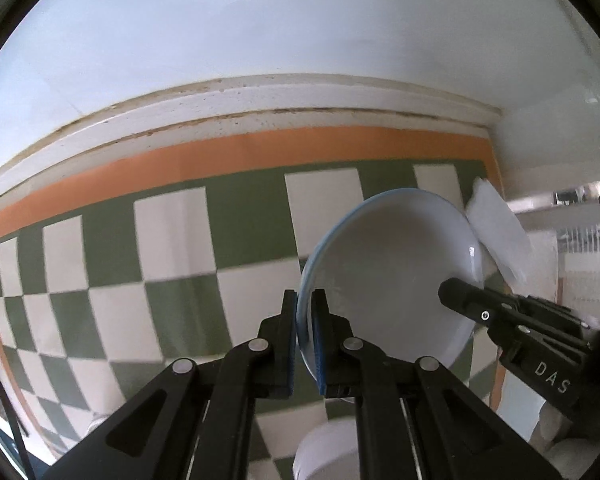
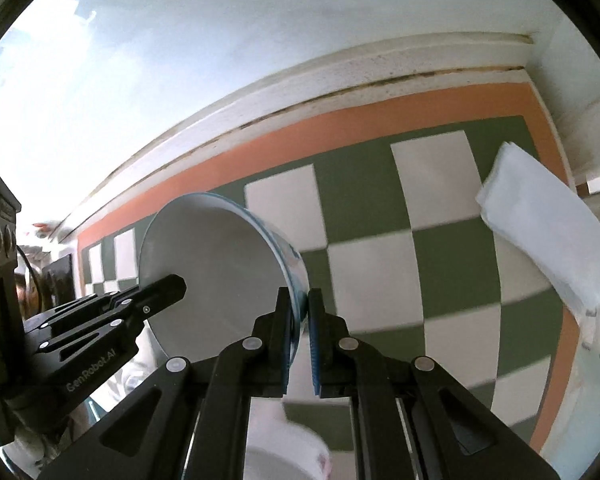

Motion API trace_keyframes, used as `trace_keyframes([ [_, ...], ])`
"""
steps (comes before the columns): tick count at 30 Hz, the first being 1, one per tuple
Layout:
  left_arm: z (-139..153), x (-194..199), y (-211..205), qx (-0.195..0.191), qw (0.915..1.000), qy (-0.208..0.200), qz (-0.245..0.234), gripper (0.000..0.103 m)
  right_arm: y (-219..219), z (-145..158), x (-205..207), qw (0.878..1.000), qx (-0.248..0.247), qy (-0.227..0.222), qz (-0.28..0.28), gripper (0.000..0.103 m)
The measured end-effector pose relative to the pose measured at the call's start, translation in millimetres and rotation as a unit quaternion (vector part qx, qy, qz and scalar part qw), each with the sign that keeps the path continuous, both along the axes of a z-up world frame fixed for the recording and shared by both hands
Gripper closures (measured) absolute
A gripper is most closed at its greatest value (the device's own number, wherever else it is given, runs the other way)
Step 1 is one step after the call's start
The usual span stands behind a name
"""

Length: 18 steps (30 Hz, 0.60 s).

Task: Organize plates and bowls
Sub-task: 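Carry the nested white bowls into the blue-dotted bowl and open both grippers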

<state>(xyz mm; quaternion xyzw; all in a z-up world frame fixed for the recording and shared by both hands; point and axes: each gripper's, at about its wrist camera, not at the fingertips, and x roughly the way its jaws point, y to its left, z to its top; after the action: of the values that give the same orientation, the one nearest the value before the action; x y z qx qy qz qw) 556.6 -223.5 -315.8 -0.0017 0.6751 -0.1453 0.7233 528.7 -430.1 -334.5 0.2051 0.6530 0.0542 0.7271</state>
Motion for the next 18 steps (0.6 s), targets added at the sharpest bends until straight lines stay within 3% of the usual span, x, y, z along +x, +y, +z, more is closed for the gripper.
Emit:
trace_keyframes([
  [9, 38, -73, 12, -0.017, 0.9995, -0.005, -0.026, 0.098, 6, 42, -102, 1.000, 0.016, -0.008, -0.005, 0.094],
  [18, 37, -145, 20, -0.019, 0.9984, 0.012, -0.051, 0.097, 17, 29, -183, 0.999, 0.028, 0.013, -0.011, 0.094],
])
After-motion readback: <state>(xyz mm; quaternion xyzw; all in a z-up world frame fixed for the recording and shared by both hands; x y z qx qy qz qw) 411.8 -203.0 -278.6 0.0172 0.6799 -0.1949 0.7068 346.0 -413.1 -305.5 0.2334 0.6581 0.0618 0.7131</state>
